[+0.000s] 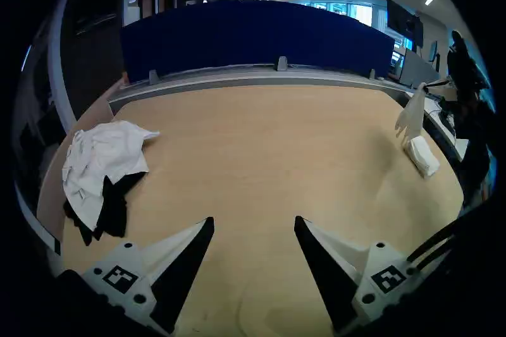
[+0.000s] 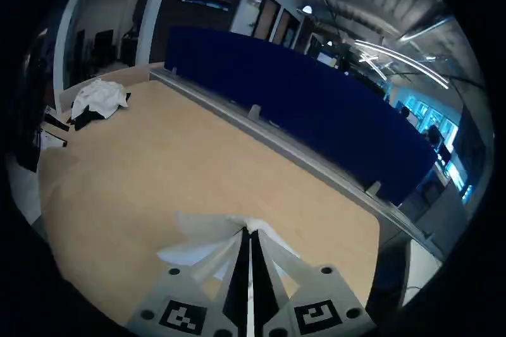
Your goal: Fold towel
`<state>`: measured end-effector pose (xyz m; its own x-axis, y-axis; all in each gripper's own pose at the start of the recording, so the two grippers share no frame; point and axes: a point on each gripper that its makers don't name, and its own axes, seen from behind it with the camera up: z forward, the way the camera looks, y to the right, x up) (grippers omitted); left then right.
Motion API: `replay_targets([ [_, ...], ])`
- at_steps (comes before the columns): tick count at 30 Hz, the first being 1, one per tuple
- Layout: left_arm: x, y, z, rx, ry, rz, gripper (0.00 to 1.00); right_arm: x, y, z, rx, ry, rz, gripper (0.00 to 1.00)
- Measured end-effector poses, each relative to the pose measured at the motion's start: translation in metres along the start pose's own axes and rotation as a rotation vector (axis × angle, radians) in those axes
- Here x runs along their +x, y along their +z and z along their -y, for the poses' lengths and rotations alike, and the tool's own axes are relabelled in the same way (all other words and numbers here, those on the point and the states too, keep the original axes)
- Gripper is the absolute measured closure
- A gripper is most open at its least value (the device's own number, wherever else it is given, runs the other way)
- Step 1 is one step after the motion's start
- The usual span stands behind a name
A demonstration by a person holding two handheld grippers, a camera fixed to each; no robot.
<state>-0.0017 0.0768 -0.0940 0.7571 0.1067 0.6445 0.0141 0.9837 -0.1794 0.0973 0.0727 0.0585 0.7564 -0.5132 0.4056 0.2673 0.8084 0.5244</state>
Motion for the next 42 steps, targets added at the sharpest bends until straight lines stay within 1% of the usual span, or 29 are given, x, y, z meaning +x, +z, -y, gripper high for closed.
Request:
replay_targets([
  [6, 0.004, 0.001, -0.006, 0.000, 0.010, 0.001, 0.06, -0.014, -0.003, -0.022, -0.014, 0.005, 0.018, 0.98],
  [12, 0.007, 0.003, -0.013, 0.001, 0.016, 0.002, 0.06, -0.020, -0.006, -0.038, -0.025, 0.020, 0.019, 0.98],
  [23, 0.008, 0.006, -0.022, -0.005, 0.020, 0.005, 0.06, -0.046, -0.018, -0.047, -0.020, 0.042, 0.041, 0.98],
  [30, 0.011, 0.006, -0.027, -0.011, 0.028, 0.007, 0.06, -0.079, -0.032, -0.048, -0.026, 0.057, 0.082, 0.98],
  [42, 0.012, 0.006, -0.033, -0.020, 0.043, 0.009, 0.06, -0.148, -0.056, -0.046, -0.077, 0.104, 0.170, 0.98],
])
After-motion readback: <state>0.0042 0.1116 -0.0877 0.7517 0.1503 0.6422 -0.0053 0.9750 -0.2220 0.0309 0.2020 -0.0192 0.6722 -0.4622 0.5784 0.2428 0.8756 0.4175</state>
